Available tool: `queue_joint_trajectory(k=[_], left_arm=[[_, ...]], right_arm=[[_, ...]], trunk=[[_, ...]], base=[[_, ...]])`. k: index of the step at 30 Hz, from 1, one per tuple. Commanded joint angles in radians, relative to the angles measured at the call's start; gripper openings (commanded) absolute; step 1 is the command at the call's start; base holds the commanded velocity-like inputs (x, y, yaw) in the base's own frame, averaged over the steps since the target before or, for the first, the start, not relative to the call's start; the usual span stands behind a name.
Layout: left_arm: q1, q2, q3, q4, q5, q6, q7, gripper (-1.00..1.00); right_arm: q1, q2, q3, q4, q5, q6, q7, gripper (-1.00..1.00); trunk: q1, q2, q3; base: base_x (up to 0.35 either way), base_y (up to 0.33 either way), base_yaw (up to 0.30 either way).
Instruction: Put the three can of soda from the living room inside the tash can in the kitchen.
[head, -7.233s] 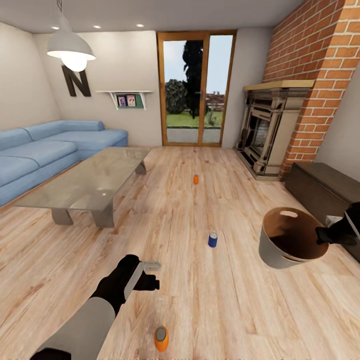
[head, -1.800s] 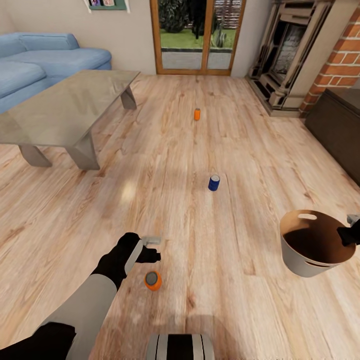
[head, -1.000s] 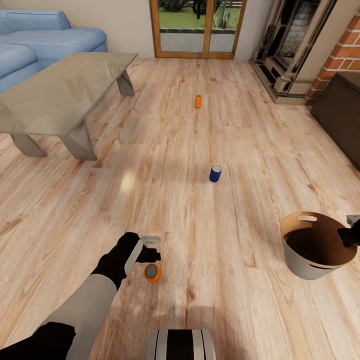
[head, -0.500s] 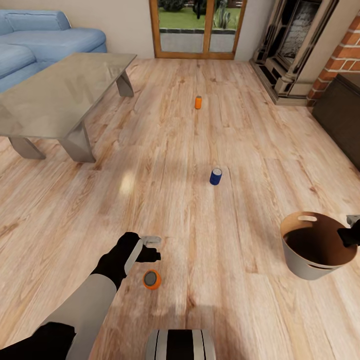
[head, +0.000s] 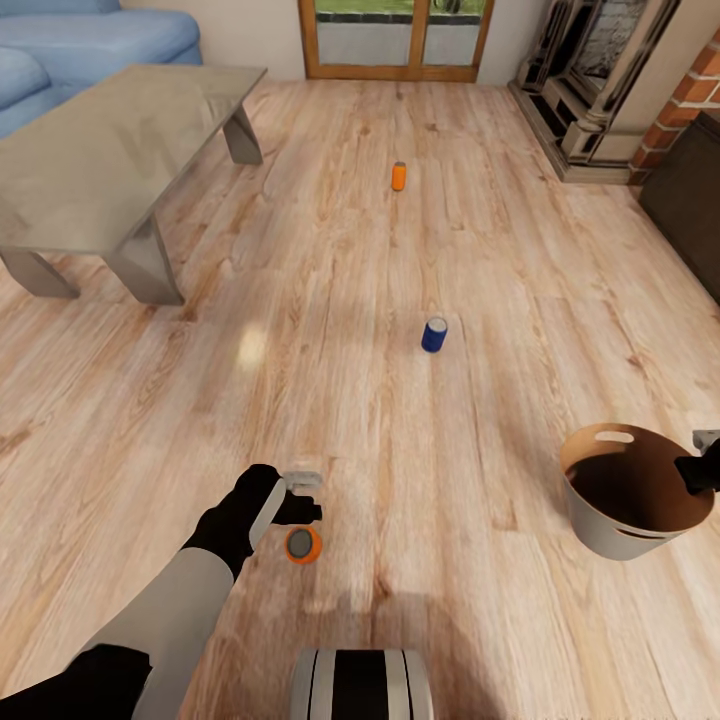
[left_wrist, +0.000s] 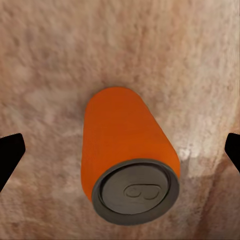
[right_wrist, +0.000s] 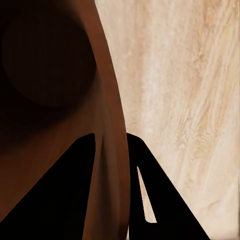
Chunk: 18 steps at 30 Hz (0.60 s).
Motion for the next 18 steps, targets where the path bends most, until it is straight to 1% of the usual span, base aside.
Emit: queue_joint_trajectory(k=[1, 10, 15, 18], left_arm=[[0.0, 0.0, 0.0, 0.0, 0.0, 0.0, 0.0, 1.0], [0.0, 0.0, 0.0, 0.0, 0.0, 0.0, 0.0, 1.0], [0.0, 0.0, 0.0, 0.0, 0.0, 0.0, 0.0, 1.0], [0.0, 0.0, 0.0, 0.0, 0.0, 0.0, 0.0, 1.0]], right_arm=[[-0.001, 0.0, 0.0, 0.0, 0.0, 0.0, 0.001, -1.0], [0.0, 0.0, 0.001, 0.0, 0.0, 0.0, 0.001, -1.0], [0.0, 0.0, 0.001, 0.0, 0.001, 0.0, 0.001, -1.0], [0.0, 0.0, 0.001, 0.0, 0.001, 0.0, 0.001, -1.0]], trunk=[[0.0, 0.0, -0.001], [0.0, 0.0, -0.005], [0.0, 0.0, -0.005], [0.0, 0.0, -0.005]], base=[[0.0, 0.0, 0.0], [-0.007, 0.0, 0.0], [-0.157, 0.0, 0.0], [-0.077, 0.0, 0.0]])
